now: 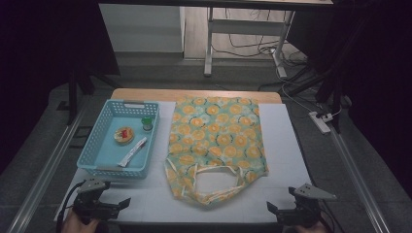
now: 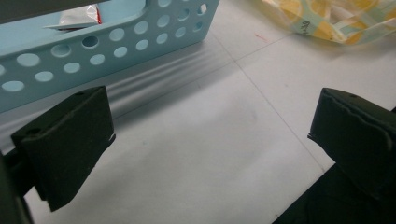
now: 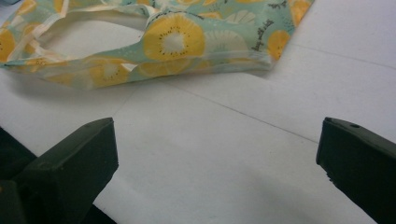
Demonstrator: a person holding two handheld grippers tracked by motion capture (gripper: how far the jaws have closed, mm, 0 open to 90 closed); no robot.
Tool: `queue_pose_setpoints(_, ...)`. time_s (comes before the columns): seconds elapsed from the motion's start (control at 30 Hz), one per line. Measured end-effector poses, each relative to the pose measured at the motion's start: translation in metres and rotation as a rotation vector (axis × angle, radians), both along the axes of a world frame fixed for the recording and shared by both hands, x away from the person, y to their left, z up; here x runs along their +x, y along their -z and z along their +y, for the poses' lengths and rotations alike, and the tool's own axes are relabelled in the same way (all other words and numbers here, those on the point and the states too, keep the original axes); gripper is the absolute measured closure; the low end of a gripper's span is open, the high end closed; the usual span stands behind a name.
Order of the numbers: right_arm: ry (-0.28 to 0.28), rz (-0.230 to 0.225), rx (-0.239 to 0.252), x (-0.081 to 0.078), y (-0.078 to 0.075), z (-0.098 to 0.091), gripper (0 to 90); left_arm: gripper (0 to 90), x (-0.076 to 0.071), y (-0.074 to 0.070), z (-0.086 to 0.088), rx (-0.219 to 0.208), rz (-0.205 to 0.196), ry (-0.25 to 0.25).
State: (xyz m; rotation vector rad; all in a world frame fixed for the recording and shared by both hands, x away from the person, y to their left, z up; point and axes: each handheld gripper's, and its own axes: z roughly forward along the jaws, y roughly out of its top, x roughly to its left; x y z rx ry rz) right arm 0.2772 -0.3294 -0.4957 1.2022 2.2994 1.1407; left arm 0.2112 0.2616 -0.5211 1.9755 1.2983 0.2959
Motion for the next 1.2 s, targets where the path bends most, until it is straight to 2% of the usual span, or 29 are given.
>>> queue_pose_setpoints(0.23, -0.005, 0.006, -0.009, 0.0008, 0.0003, 0.0011, 0.0, 0.0, 0.002, 0.0008, 0.0007, -0.003, 0.018, -0.009)
queue_pose_setpoints(0.4, -0.011, 0.009, -0.018, 0.001, 0.0005, 0.0019, 0.0, 0.0, 0.0026, 0.0007, 0.0007, -0.004, 0.017, -0.021)
queue_pose_setpoints(0.57, -0.017, 0.01, -0.019, 0.0013, 0.0009, 0.0024, 0.0, 0.0, 0.0054, 0.0015, -0.0013, 0.011, 0.036, -0.015)
queue_pose_setpoints(0.87, -0.023, 0.009, -0.036, 0.0014, 0.001, 0.0043, 0.0, 0.0, 0.0068, 0.0025, -0.0006, -0.001, 0.047, -0.01)
queue_pose_setpoints(1.0, -0.02, 0.011, -0.042, 0.0016, 0.0009, 0.0047, 0.0, 0.0, 0.0079, 0.0029, -0.0023, 0.01, 0.057, 0.001)
queue_pose_setpoints(1.07, -0.013, 0.006, -0.026, 0.0018, -0.0005, 0.0054, 0.0, 0.0, 0.008, 0.003, -0.0028, 0.013, 0.058, 0.007)
queue_pose_setpoints(1.2, -0.017, -0.011, -0.036, 0.001, -0.0037, 0.0089, 0.0, 0.0, 0.0083, 0.0033, -0.0024, 0.01, 0.061, 0.009)
